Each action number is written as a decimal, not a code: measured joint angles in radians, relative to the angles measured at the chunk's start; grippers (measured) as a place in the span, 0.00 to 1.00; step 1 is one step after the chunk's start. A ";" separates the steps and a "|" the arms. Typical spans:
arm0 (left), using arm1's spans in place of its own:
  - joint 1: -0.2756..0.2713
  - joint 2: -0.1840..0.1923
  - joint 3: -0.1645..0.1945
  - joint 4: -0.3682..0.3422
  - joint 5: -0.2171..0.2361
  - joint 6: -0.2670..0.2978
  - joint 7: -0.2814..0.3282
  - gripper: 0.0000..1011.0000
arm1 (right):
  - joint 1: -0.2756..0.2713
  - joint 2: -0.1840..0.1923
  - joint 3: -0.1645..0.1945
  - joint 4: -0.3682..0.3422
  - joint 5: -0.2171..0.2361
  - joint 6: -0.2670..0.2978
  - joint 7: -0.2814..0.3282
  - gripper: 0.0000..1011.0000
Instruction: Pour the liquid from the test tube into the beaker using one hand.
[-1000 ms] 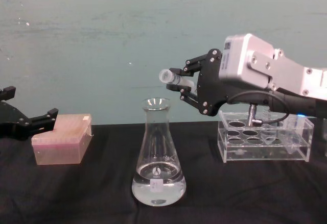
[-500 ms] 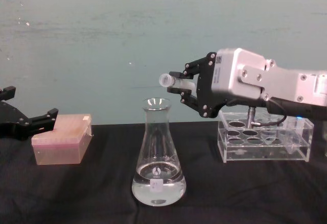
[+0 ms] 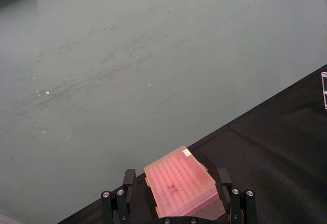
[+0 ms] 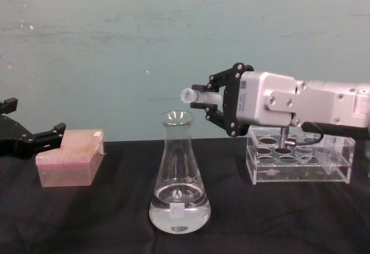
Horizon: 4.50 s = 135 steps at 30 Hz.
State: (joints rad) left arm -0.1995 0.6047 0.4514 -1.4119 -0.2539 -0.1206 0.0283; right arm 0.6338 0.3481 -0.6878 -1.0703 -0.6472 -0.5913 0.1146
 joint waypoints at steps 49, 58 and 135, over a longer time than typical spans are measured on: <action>0.000 0.000 0.000 0.000 0.000 0.000 0.000 0.99 | 0.041 0.028 -0.099 0.014 -0.201 0.006 -0.195 0.20; 0.000 0.000 0.000 0.000 0.000 0.000 0.000 0.99 | 0.052 0.031 -0.113 0.022 -0.226 0.009 -0.228 0.20; 0.000 0.000 0.000 0.000 0.000 0.000 0.000 0.99 | 0.131 0.074 -0.215 0.030 -0.340 0.006 -0.321 0.20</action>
State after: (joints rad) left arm -0.1995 0.6047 0.4514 -1.4120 -0.2539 -0.1206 0.0283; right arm 0.7649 0.4218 -0.9025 -1.0403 -0.9868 -0.5855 -0.2063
